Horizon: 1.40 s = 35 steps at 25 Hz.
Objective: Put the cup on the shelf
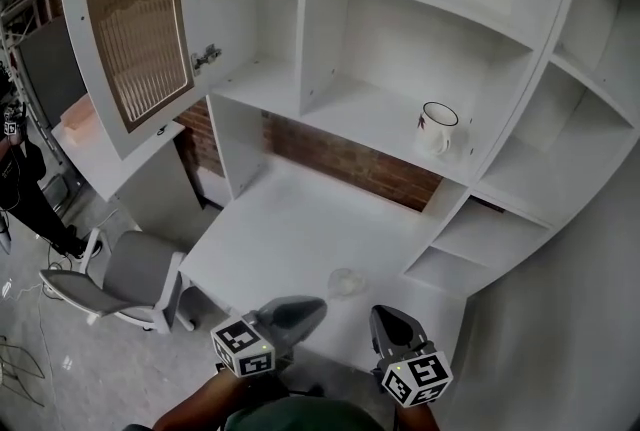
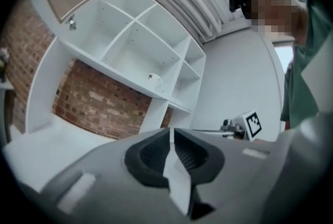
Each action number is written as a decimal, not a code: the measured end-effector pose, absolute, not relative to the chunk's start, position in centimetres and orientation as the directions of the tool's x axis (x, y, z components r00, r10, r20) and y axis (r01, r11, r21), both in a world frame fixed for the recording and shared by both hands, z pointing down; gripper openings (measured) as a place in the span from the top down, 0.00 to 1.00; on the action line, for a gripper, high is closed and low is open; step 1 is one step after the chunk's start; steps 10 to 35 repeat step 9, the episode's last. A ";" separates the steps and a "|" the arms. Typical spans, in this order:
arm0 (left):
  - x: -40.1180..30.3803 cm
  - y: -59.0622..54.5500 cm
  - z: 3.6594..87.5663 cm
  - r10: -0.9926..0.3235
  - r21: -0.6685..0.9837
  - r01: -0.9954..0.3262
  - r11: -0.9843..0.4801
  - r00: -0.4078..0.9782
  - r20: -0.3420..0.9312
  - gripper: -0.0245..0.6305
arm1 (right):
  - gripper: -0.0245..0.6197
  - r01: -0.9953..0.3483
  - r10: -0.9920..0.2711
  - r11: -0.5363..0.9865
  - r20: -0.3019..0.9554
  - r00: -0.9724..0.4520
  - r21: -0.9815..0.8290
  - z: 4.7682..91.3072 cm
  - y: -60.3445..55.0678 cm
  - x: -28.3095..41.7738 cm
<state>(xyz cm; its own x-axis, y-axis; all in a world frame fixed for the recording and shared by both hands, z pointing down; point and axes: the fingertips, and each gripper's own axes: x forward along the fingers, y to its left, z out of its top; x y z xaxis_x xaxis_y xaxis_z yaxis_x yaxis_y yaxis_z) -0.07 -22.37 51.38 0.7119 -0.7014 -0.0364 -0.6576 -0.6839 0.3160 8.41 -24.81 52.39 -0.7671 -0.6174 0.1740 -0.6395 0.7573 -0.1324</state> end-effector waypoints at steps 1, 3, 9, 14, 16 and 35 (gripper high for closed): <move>0.1 -22.3 51.4 -0.700 0.355 -0.642 -0.679 0.712 -0.052 0.94 | 0.95 -0.636 -0.614 0.760 0.176 -0.770 -0.135 52.5 -24.7 8.3; 0.3 -22.2 51.7 -0.705 0.415 -0.621 -0.665 0.706 -0.073 0.91 | 0.95 -0.634 -0.610 0.760 0.180 -0.771 -0.142 52.7 -24.6 8.0; 0.5 -22.6 52.4 -0.727 0.545 -0.579 -0.606 0.682 -0.084 0.71 | 0.95 -0.633 -0.606 0.758 0.191 -0.772 -0.155 53.0 -24.7 7.8; 0.5 -22.6 52.4 -0.727 0.545 -0.579 -0.606 0.682 -0.084 0.71 | 0.95 -0.633 -0.606 0.758 0.191 -0.772 -0.155 53.0 -24.7 7.8; 0.5 -22.6 52.4 -0.727 0.545 -0.579 -0.606 0.682 -0.084 0.71 | 0.95 -0.633 -0.606 0.758 0.191 -0.772 -0.155 53.0 -24.7 7.8; 0.5 -22.6 52.4 -0.727 0.545 -0.579 -0.606 0.682 -0.084 0.71 | 0.95 -0.633 -0.606 0.758 0.191 -0.772 -0.155 53.0 -24.7 7.8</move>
